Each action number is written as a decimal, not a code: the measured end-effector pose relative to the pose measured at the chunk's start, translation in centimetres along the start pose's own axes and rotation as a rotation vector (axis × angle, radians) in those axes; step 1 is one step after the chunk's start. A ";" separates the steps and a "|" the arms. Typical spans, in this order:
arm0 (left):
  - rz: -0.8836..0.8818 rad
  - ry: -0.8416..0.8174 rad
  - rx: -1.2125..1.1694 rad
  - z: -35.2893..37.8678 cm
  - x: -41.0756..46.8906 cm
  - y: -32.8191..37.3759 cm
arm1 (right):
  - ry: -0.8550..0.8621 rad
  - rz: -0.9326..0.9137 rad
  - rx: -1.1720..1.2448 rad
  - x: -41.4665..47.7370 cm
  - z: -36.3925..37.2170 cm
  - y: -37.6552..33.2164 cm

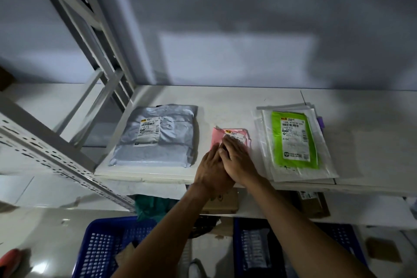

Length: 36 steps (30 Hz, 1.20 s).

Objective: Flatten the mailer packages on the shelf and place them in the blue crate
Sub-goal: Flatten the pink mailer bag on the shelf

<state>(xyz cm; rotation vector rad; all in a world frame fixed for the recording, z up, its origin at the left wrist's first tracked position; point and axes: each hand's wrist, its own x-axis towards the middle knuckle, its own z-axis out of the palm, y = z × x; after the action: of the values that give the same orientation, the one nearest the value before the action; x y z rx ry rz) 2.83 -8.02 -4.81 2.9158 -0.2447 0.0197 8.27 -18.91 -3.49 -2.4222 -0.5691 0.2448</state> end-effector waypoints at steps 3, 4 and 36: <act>0.036 0.039 -0.065 -1.7 0.2 -0.5 | 0.039 0.042 0.047 -0.5 -0.8 -0.6; 0.040 0.067 -0.075 -2.1 0.1 -0.5 | 0.085 0.014 0.047 -0.8 -0.8 -0.7; 0.034 0.218 0.034 0.6 2.1 -3.0 | 0.114 -0.202 -0.206 -3.4 -0.3 -0.9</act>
<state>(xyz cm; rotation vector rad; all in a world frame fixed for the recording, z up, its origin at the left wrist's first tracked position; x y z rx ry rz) 5.40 -5.60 -5.92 2.9111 -0.2596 0.3480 5.07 -19.93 -2.60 -2.5311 -0.8155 -0.0392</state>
